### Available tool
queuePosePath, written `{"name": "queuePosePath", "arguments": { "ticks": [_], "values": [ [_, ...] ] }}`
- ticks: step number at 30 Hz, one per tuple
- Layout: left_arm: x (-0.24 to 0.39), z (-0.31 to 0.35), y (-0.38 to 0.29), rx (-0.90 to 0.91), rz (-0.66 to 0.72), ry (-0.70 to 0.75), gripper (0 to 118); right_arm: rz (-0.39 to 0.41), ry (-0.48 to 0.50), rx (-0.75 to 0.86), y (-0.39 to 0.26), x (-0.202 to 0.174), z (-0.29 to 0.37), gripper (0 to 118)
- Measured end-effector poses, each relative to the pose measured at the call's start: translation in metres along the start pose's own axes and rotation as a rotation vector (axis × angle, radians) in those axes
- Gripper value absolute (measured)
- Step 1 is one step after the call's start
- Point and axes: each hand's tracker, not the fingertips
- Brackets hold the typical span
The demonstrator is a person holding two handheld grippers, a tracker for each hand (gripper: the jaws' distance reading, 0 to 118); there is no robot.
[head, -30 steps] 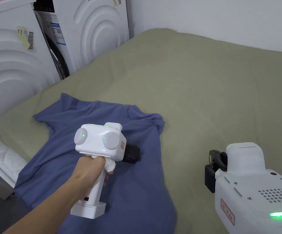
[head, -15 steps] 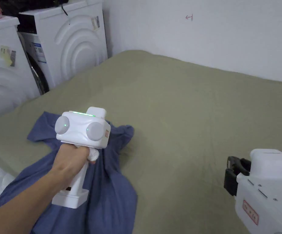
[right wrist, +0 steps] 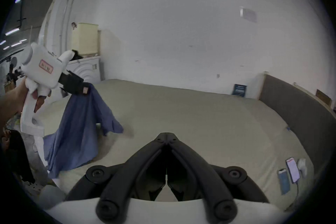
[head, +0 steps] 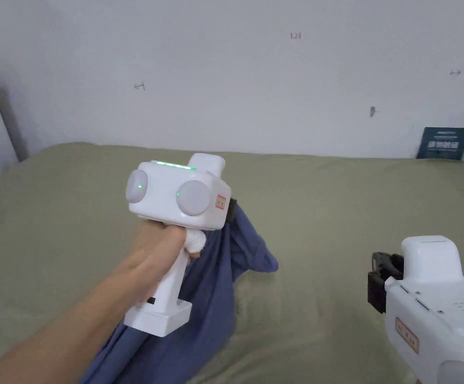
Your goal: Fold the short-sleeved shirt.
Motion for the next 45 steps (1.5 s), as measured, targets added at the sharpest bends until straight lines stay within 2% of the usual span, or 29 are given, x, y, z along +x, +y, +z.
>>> {"name": "queuePosePath", "arguments": {
  "ticks": [6, 11, 15, 23, 24, 25, 26, 27, 28, 29, 31, 32, 33, 34, 35, 36, 38, 41, 44, 45],
  "values": [
    [0.114, -0.069, 0.014, -0.027, -0.016, -0.222, 0, -0.063, -0.132, -0.026, -0.015, 0.067, 0.006, 0],
    [0.172, -0.143, -0.034, -0.188, -0.058, -0.280, 0, -0.090, -0.180, -0.075, -0.038, 0.096, -0.009, 0],
    [0.189, -0.213, -0.079, -0.349, -0.066, -0.261, 0, -0.109, -0.190, -0.135, -0.058, 0.104, -0.027, 0],
    [0.179, -0.237, -0.087, -0.340, -0.040, -0.264, 1, -0.123, -0.183, -0.153, -0.068, 0.108, -0.037, 0],
    [0.175, -0.235, -0.085, -0.315, -0.029, -0.261, 7, -0.126, -0.182, -0.153, -0.067, 0.107, -0.036, 0],
    [0.175, -0.210, -0.088, -0.259, -0.021, -0.256, 40, -0.128, -0.181, -0.151, -0.066, 0.106, -0.036, 0],
    [0.170, -0.202, -0.088, -0.227, -0.009, -0.261, 84, -0.126, -0.177, -0.148, -0.065, 0.104, -0.033, 0],
    [0.164, -0.195, -0.088, -0.227, -0.017, -0.253, 118, -0.122, -0.174, -0.144, -0.063, 0.102, -0.031, 0],
    [0.155, -0.180, -0.085, -0.134, 0.009, -0.256, 114, -0.116, -0.171, -0.141, -0.062, 0.100, -0.029, 0],
    [0.151, -0.153, -0.082, -0.159, -0.012, -0.235, 111, -0.112, -0.168, -0.139, -0.060, 0.099, -0.028, 0],
    [0.131, -0.111, -0.082, -0.088, -0.002, -0.192, 106, -0.122, -0.157, -0.127, -0.057, 0.093, -0.022, 0],
    [0.121, -0.090, -0.083, -0.041, -0.007, -0.183, 99, -0.124, -0.153, -0.123, -0.056, 0.090, -0.020, 0],
    [0.108, -0.076, -0.083, 0.000, -0.014, -0.159, 85, -0.125, -0.149, -0.113, -0.055, 0.086, -0.017, 0],
    [0.095, -0.051, -0.086, 0.035, -0.012, -0.120, 46, -0.122, -0.146, -0.107, -0.054, 0.080, -0.012, 0],
    [0.083, -0.030, -0.089, 0.082, -0.005, -0.095, 0, -0.122, -0.137, -0.099, -0.053, 0.075, -0.008, 0],
    [0.070, -0.007, -0.097, 0.123, 0.015, -0.033, 0, -0.123, -0.125, -0.084, -0.053, 0.069, -0.003, 0],
    [0.034, 0.018, -0.116, 0.174, 0.062, -0.023, 0, -0.116, -0.114, -0.050, -0.053, 0.056, 0.007, 0],
    [0.005, 0.087, -0.139, 0.280, 0.057, 0.144, 0, -0.081, -0.093, -0.012, -0.055, 0.034, 0.020, 0],
    [-0.018, 0.139, -0.162, 0.309, 0.092, 0.248, 0, -0.061, -0.076, 0.020, -0.055, 0.016, 0.031, 0],
    [-0.027, 0.148, -0.167, 0.296, 0.106, 0.243, 0, -0.056, -0.069, 0.036, -0.054, 0.011, 0.034, 0]
  ]
}}
